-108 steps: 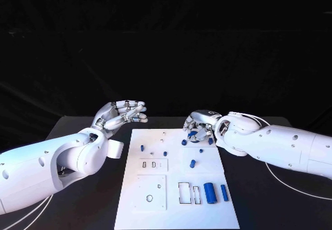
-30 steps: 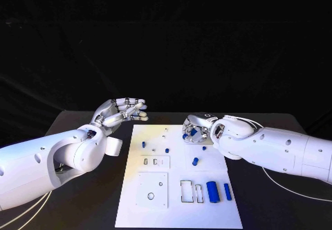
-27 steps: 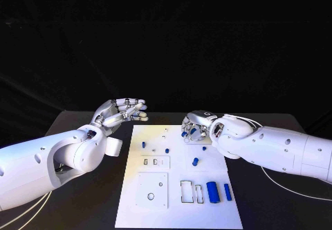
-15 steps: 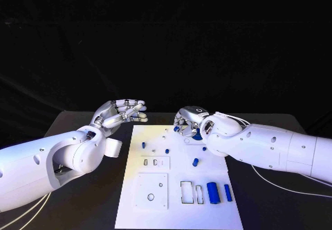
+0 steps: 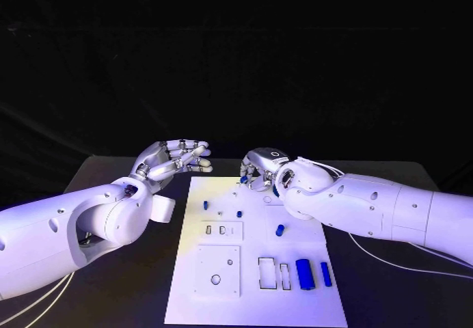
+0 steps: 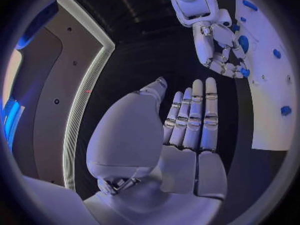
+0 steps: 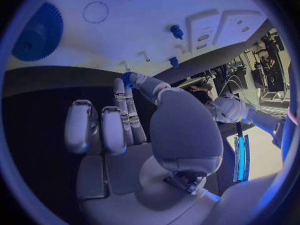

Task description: Assemble the parts on the task board

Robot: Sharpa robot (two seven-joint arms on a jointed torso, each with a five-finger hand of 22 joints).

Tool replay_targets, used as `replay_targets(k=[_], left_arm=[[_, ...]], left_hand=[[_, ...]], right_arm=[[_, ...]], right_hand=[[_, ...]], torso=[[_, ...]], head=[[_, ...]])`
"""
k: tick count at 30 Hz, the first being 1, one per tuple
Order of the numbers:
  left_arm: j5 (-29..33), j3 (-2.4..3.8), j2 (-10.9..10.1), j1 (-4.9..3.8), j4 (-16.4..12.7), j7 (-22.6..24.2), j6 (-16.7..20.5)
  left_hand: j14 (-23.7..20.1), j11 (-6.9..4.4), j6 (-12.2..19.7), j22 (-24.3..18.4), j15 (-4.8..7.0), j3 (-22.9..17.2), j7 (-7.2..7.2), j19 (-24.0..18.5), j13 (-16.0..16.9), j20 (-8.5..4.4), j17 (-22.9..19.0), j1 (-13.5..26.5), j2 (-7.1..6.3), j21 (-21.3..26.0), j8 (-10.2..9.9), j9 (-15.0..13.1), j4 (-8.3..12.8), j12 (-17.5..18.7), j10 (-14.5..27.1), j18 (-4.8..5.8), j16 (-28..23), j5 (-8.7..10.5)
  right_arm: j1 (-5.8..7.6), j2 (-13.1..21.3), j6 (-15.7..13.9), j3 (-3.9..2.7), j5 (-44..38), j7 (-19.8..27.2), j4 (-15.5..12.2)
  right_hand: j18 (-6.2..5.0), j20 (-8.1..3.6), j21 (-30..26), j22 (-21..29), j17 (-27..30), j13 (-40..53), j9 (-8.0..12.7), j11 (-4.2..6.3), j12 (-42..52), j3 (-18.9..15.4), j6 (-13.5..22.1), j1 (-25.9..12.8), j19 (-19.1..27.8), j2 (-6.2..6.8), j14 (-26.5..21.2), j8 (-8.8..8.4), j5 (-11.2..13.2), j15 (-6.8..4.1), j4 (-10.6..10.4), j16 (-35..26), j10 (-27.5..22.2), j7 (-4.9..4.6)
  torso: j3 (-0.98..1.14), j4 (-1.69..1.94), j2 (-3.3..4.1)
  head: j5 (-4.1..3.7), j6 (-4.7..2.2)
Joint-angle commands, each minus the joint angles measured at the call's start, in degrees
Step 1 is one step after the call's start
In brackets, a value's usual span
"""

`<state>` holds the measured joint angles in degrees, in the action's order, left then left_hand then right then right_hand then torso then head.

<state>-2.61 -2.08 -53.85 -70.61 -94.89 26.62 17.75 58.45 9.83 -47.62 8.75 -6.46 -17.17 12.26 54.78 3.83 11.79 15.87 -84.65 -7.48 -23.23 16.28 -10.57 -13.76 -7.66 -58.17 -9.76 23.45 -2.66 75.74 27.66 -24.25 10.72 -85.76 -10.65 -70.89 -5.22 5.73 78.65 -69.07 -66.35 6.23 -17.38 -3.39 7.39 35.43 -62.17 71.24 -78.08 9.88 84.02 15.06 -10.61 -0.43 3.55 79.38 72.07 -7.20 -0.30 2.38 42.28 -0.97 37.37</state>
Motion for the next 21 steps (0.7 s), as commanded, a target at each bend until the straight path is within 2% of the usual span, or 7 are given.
replay_targets(k=[1, 10, 14, 17, 21], left_arm=[[0.21, 0.07, 0.07, -0.22, -0.26, 0.26, -1.13], [0.21, 0.07, 0.09, -0.59, -0.51, 0.21, -1.15], [0.22, 0.07, 0.1, -0.79, -0.65, 0.2, -1.16], [0.22, 0.07, 0.08, -0.9, -0.71, 0.19, -1.17], [0.22, 0.07, 0.06, -1.03, -0.78, 0.17, -1.18]], left_hand=[[-0.3, 0.02, -0.18, -0.07, -0.07, -0.26, 1.04, 0.21, -0.08, 0.28, 0.1, -0.13, -0.18, 0.01, -0.27, 0.09, -0.14, 0.29, -0.23, -0.66, -0.35, -0.24], [-0.32, 0.01, -0.2, -0.1, -0.07, -0.37, 1.02, 0.22, -0.07, 0.28, 0.16, -0.24, -0.16, 0.01, -0.31, 0.11, -0.06, 0.4, -0.29, -0.66, -0.39, -0.24], [-0.32, 0.01, -0.2, -0.1, -0.07, -0.37, 1.02, 0.22, -0.07, 0.28, 0.16, -0.24, -0.16, 0.01, -0.31, 0.11, -0.06, 0.4, -0.29, -0.66, -0.39, -0.24], [-0.32, 0.01, -0.2, -0.1, -0.07, -0.37, 1.02, 0.22, -0.07, 0.28, 0.16, -0.24, -0.16, 0.01, -0.31, 0.11, -0.06, 0.4, -0.29, -0.66, -0.39, -0.24], [-0.32, 0.01, -0.2, -0.1, -0.07, -0.37, 1.02, 0.22, -0.07, 0.28, 0.16, -0.24, -0.16, 0.01, -0.31, 0.11, -0.06, 0.4, -0.29, -0.66, -0.39, -0.24]], right_arm=[[-0.05, -0.58, -0.28, -0.01, -0.37, -0.09, 0.67], [-0.09, -1.95, 0.41, -0.01, 0.02, 0.29, 2.53], [-0.17, -2.49, 1.06, 0.01, 0.2, 0.46, 3.27], [-0.27, -2.78, 1.4, 0.02, 0.31, 0.55, 3.7], [-0.4, -3.07, 1.82, 0.03, 0.45, 0.69, 4.0]], right_hand=[[0.71, -0.41, 0.16, 0.03, 0.09, 0.03, -0.04, -0.02, 0.21, 0.13, -0.19, -0.31, 0.14, 0.15, 1.88, 0.24, -0.25, -0.46, -0.3, 0.19, 0.23, 0.03], [0.7, -0.42, 0.12, 0.1, 0.12, 0.03, -0.13, -0.04, 0.17, 0.21, -0.04, -0.36, 0.19, 0.19, 1.88, 0.22, -0.17, -0.46, -0.38, 0.2, 0.15, 0.01], [0.69, -0.42, 0.1, 0.11, 0.16, 0.04, -0.19, -0.05, 0.15, 0.26, 0.03, -0.39, 0.22, 0.21, 1.87, 0.22, -0.02, -0.45, -0.43, 0.2, 0.13, -0.01], [0.69, -0.42, 0.1, 0.11, 0.16, 0.04, -0.19, -0.05, 0.15, 0.26, 0.03, -0.39, 0.22, 0.21, 1.87, 0.22, -0.02, -0.45, -0.43, 0.2, 0.13, -0.01], [0.67, -0.41, 0.06, 0.19, 0.25, 0.04, -0.24, -0.06, 0.14, 0.29, 0.09, -0.43, 0.28, 0.23, 1.85, 0.22, 0.07, -0.44, -0.48, 0.17, 0.1, -0.02]], torso=[[-0.1, 0.17, 0.21], [-0.12, 0.23, 0.35], [-0.22, 0.34, 0.52], [-0.17, 0.32, 0.59], [-0.21, 0.37, 0.75]], head=[[0.03, -0.02], [0.14, 0.18], [0.16, 0.24], [0.27, 0.35], [0.35, 0.4]])
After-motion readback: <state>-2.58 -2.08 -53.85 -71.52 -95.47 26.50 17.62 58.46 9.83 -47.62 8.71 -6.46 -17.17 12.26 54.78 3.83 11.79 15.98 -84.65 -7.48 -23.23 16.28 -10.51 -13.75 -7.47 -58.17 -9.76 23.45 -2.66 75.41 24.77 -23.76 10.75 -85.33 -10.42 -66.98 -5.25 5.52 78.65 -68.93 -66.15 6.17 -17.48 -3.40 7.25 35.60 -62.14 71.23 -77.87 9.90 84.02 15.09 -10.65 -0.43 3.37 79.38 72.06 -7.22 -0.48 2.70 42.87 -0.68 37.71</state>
